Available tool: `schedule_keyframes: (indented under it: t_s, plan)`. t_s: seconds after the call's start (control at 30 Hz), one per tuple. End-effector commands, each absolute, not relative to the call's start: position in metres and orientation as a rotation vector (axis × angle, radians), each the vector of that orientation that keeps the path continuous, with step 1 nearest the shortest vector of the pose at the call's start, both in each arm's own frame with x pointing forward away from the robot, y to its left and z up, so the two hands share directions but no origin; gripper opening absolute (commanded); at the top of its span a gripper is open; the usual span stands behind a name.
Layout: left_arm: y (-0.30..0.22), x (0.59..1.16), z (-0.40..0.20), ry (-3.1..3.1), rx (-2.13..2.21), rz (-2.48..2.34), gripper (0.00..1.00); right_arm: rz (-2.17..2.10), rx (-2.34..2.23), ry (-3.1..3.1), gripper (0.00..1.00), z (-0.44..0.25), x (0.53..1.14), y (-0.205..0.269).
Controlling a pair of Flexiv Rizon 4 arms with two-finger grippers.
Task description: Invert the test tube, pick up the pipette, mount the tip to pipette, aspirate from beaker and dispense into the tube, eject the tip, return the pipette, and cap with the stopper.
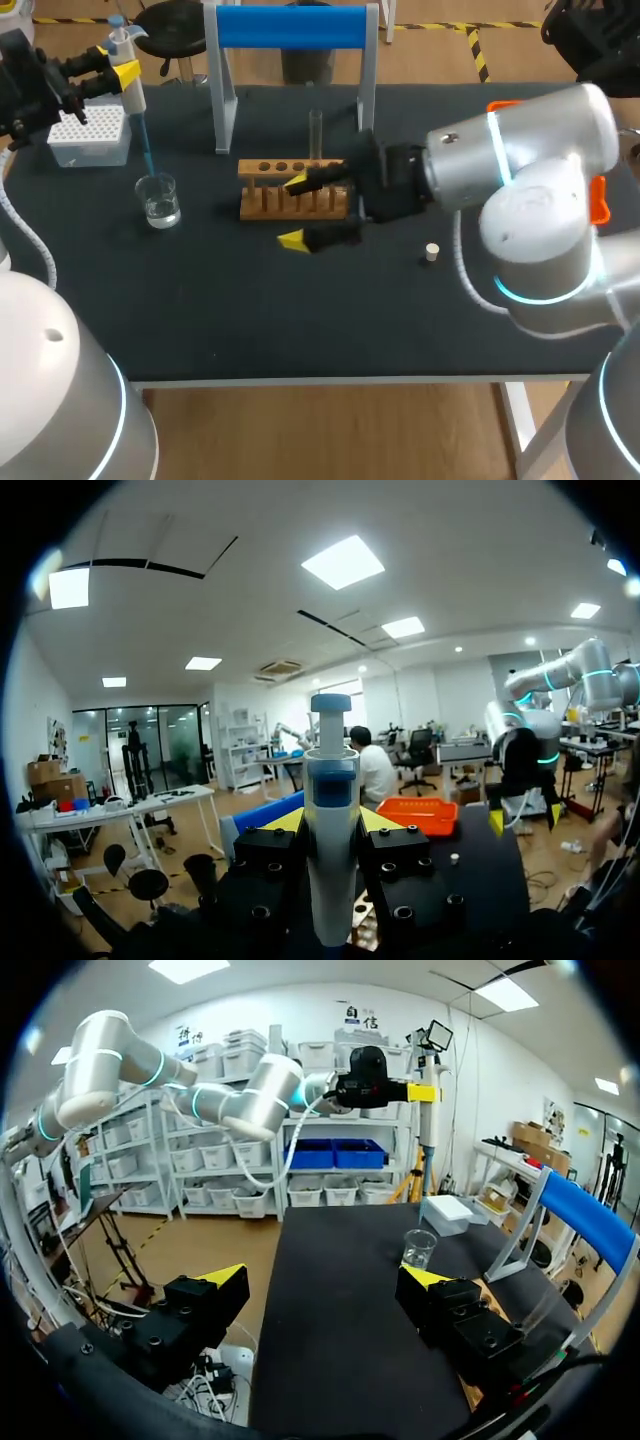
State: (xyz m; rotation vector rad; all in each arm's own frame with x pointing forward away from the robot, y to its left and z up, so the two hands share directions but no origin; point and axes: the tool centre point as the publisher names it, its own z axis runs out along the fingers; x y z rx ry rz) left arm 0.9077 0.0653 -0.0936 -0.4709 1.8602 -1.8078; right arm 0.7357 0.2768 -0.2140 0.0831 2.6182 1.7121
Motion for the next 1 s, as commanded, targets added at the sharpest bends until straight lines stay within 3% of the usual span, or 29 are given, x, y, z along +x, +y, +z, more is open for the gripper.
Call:
schedule_keyframes:
  t_s: [0.03,0.5,1.0]
  plan:
    - [0.065,0.908,-0.094,1.858,-0.469,-1.809,0.00,1.675,0.139,2.575,1.00,-0.236,0.736,0.331]
    - [0.065,0.908,-0.094,1.858,-0.469,-1.809,0.00,1.554,0.276,2.509,1.00,-0.255,0.757,0.363]
    - [0.065,0.908,-0.094,1.858,-0.469,-1.809,0.00,1.492,0.391,2.446,1.00,-0.279,0.781,0.365]
